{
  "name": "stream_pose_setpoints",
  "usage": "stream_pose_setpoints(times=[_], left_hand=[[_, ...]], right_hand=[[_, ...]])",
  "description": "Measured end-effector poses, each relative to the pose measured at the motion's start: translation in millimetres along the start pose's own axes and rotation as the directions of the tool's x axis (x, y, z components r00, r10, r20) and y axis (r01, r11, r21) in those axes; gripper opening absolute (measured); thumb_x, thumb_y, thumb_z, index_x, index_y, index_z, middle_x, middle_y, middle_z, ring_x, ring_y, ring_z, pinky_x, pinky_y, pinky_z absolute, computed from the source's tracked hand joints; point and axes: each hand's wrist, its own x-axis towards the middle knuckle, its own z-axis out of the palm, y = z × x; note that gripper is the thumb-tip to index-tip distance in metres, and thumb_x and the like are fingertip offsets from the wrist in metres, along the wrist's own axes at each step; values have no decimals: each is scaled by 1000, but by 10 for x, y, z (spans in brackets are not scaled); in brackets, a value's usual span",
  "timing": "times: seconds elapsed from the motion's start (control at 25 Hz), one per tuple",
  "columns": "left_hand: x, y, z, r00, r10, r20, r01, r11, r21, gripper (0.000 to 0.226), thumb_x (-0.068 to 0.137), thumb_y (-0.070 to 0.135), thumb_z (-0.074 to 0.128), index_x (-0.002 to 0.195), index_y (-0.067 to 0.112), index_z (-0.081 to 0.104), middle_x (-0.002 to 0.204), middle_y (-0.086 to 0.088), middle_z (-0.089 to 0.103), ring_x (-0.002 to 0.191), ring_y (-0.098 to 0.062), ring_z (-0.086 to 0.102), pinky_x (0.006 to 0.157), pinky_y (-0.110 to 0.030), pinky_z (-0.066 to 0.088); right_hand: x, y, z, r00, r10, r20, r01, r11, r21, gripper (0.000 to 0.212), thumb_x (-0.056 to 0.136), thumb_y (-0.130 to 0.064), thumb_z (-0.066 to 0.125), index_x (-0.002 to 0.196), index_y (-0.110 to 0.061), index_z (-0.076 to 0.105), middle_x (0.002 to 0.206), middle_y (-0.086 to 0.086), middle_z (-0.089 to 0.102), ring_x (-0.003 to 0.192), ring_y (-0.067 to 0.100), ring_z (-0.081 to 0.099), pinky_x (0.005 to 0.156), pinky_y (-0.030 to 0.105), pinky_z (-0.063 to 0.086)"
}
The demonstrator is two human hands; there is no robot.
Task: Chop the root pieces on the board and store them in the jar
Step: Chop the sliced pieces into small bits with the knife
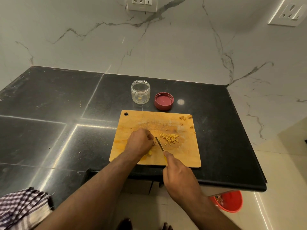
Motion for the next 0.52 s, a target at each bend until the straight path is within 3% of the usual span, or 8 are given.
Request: stream_pose_setpoints(times=[0.16,0.32,0.52], left_hand=[[-18,-13,3,1000,13,-3,-13,1000,-3,13,88,20,73,100,23,75,97,5,73,91,-11,64,78,-29,54],[-23,3,5,999,40,12,-40,999,8,23,91,21,69,112,27,73,85,6,69,83,-11,63,73,-29,52],[-6,24,-3,1000,15,17,-15,1000,22,28,91,20,70,118,24,71,99,3,73,92,-13,64,79,-30,54]], right_hand=[[66,-10,32,1000,-3,-5,3,1000,-18,47,101,-28,33,147,-26,28,111,0,60,88,17,59,75,35,53],[42,26,2,1000,1,-3,-1,1000,-15,47,101,-29,33,148,-28,27,113,-2,59,89,15,59,75,32,52],[-4,59,-52,998,-6,-66,7,1000,20,48,102,-27,36,150,-25,29,121,-4,59,93,10,57,75,18,42]])
